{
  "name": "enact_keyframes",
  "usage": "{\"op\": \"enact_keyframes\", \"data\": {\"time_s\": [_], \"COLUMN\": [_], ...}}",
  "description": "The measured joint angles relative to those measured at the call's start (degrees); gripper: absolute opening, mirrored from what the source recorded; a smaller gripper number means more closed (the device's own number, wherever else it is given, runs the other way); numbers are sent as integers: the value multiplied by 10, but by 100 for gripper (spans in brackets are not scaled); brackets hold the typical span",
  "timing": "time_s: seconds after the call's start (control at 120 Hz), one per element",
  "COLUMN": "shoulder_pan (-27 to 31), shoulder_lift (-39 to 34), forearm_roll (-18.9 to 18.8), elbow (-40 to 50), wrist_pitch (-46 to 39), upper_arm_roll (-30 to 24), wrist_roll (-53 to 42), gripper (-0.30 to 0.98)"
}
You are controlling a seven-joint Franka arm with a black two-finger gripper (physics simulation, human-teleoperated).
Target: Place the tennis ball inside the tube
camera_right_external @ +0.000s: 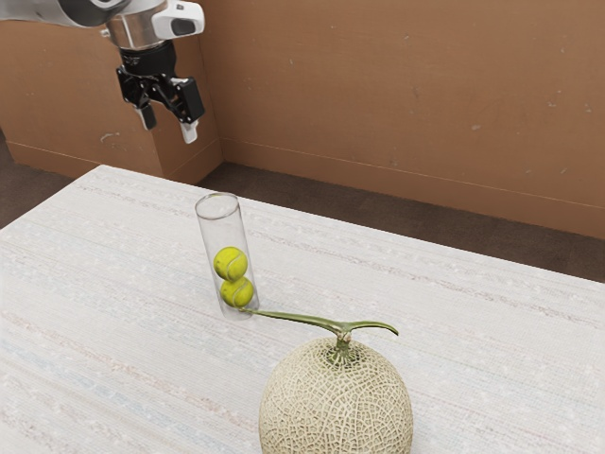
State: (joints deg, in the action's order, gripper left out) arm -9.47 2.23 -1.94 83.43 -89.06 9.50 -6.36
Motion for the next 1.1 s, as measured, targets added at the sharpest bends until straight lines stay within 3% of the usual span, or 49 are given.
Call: {"op": "enact_keyframes", "data": {"time_s": [0.35, 0.533, 0.917, 1.1], "shoulder_pan": [0, 21, -2, -1], "shoulder_lift": [-4, -60, -115, -97], "forearm_roll": [10, 43, 59, 70], "elbow": [10, 132, 378, 401], "wrist_pitch": [13, 13, -173, -221], "upper_arm_roll": [-5, -35, -78, -90], "wrist_roll": [-8, -4, 36, 68], "gripper": [69, 69, 69, 69]}}
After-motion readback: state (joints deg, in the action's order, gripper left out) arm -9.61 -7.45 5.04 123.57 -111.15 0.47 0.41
